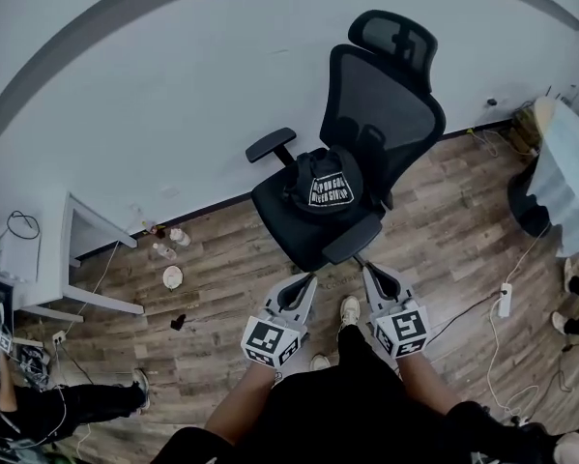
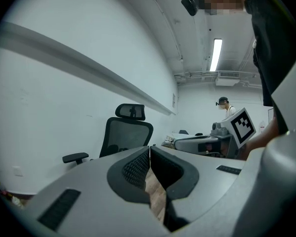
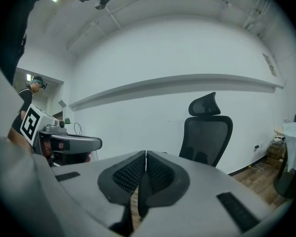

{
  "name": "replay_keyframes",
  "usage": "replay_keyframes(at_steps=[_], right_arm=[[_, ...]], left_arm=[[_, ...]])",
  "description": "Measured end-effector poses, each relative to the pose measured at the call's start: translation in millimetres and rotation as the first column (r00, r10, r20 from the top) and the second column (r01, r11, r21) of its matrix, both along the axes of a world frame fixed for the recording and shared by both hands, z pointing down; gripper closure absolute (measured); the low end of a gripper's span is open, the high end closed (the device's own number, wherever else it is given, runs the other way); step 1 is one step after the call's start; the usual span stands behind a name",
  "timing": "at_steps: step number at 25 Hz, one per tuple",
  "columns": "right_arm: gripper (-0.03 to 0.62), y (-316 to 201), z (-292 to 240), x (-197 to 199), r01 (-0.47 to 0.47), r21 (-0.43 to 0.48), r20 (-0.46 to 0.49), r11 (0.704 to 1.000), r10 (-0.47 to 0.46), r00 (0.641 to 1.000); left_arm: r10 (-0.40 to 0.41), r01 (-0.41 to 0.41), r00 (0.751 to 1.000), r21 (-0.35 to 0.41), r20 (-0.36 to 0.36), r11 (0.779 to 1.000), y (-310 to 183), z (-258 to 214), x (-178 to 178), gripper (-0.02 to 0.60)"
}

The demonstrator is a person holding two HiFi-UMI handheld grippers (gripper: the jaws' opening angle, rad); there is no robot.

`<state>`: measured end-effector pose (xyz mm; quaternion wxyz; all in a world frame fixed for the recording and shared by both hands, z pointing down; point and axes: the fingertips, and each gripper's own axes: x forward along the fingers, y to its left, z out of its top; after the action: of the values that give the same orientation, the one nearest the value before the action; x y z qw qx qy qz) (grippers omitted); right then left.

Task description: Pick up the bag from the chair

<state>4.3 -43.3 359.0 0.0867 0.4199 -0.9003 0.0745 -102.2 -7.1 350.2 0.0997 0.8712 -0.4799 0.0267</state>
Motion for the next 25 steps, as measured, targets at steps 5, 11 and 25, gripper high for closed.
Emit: replay_keyframes(at_steps=[5,11,25], right_arm=[[0.571,-47,7,-8,0.032,-0.003,-0.009,0.999,-0.032,0.999],[0.481,-107,20,-5,0.056,-0.037,-0.030,0.998,-0.057,0.998],[0.259,-210,78,7,0.104,-0.182,-0.023,0.978,-0.110,0.994]], left_arm=[[-0.017,0.017,1.000,0.012,0.000,1.000,-44,3,-5,0.557],[-0.088,0.089,0.996,-0.043,0.032,0.995,-99,18,-16,0.398],[-0.174,0.197,0.978,-0.214,0.118,0.957,-187,76,-22,0.216]])
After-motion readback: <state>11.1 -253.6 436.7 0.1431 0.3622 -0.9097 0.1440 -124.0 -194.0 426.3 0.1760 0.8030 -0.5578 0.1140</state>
